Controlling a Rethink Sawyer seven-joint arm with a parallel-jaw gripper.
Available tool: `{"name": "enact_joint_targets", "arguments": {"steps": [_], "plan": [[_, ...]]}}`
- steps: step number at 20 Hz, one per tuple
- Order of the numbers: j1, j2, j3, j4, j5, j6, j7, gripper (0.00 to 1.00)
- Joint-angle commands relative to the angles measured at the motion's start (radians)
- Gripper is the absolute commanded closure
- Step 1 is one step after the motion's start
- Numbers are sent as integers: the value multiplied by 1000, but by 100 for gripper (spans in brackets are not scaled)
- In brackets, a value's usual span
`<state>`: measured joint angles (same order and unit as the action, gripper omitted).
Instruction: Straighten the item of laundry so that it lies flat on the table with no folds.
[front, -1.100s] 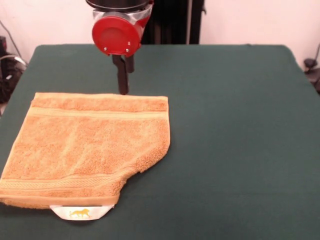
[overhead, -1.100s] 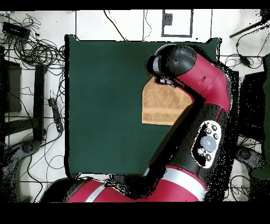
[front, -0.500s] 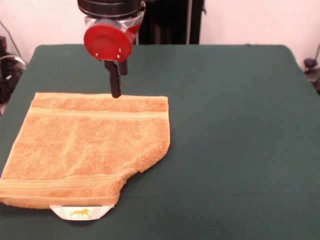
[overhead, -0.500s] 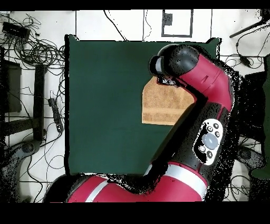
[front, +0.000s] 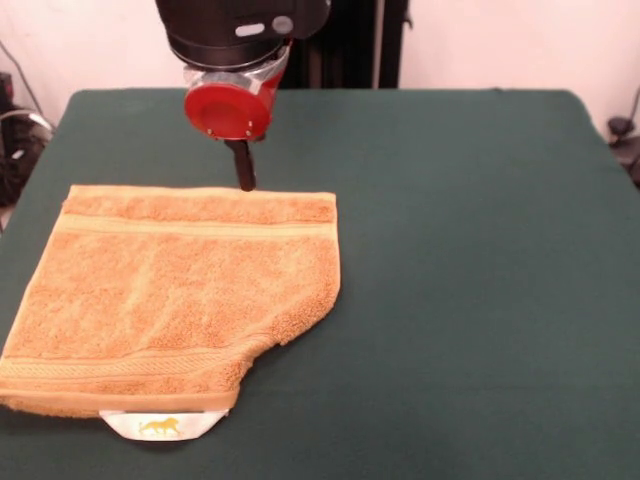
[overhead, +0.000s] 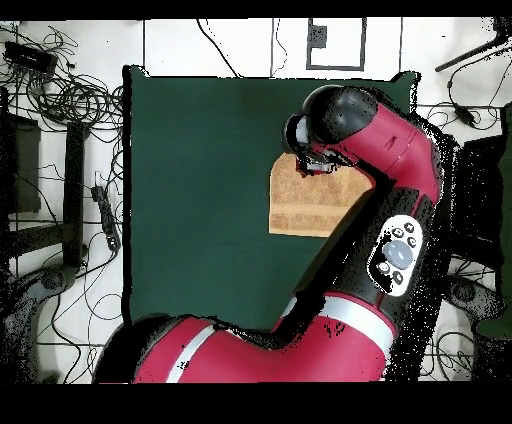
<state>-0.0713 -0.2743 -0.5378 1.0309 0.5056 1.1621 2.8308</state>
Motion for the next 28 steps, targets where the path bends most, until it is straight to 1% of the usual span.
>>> {"name": "enact_joint_targets", "arguments": {"steps": [1,3,9,15,19,21,23,26,28], "plan": [[9,67,97,-12,-27,123,135,0],[14,52,114,16,-9,93,144,0],[33,16,144,122,41,-92,167,0],[67,34,98,110,28,-198,248,0],[74,31,103,130,47,-286,272,0],[65,22,127,158,75,-322,269,0],[60,23,134,164,89,-344,269,0],[66,48,114,136,103,-364,297,0],[76,72,82,99,105,-333,339,0]]}}
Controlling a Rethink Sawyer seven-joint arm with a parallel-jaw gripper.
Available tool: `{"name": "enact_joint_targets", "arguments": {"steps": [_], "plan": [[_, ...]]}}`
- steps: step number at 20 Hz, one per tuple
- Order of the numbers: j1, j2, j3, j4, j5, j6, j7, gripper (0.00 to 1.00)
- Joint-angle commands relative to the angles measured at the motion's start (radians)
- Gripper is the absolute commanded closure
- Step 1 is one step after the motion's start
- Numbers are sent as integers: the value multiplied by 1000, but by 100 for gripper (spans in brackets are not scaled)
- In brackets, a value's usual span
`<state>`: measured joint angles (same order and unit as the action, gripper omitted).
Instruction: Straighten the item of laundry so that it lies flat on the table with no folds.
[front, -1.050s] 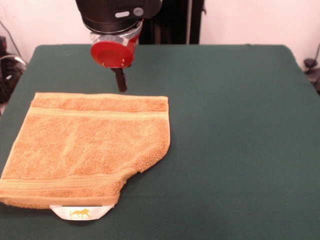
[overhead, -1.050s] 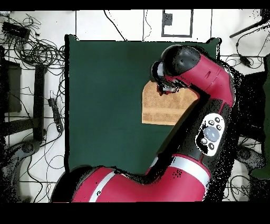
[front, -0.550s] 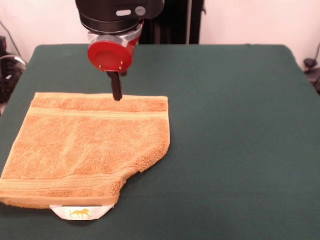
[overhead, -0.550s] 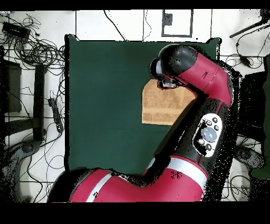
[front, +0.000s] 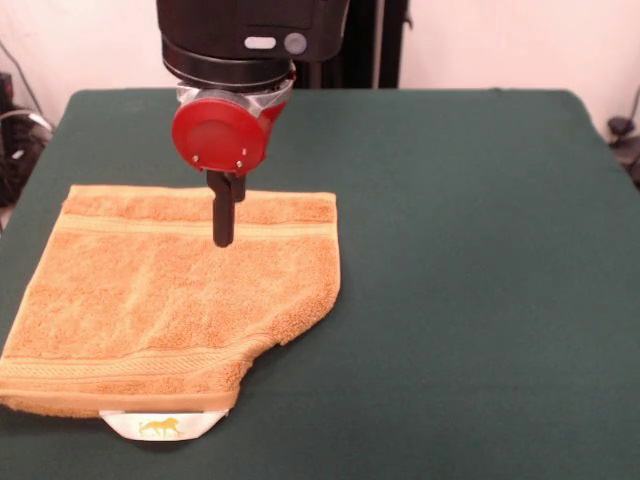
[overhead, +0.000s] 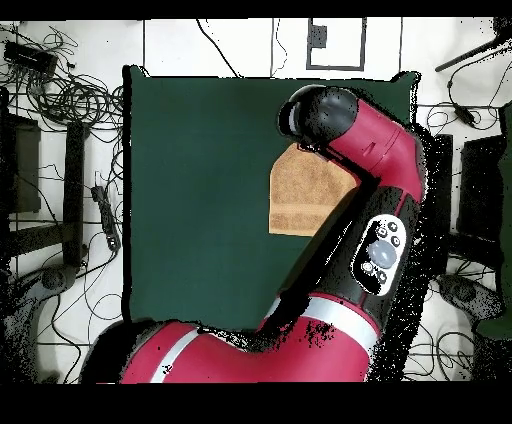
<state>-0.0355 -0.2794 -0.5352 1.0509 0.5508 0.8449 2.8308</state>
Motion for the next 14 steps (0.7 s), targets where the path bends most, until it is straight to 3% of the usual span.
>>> {"name": "enact_joint_targets", "arguments": {"steps": [1,7,14], "plan": [[47,92,57,56,54,0,356,0],[52,122,24,12,67,37,385,0],[49,115,38,48,85,-9,337,0]]}}
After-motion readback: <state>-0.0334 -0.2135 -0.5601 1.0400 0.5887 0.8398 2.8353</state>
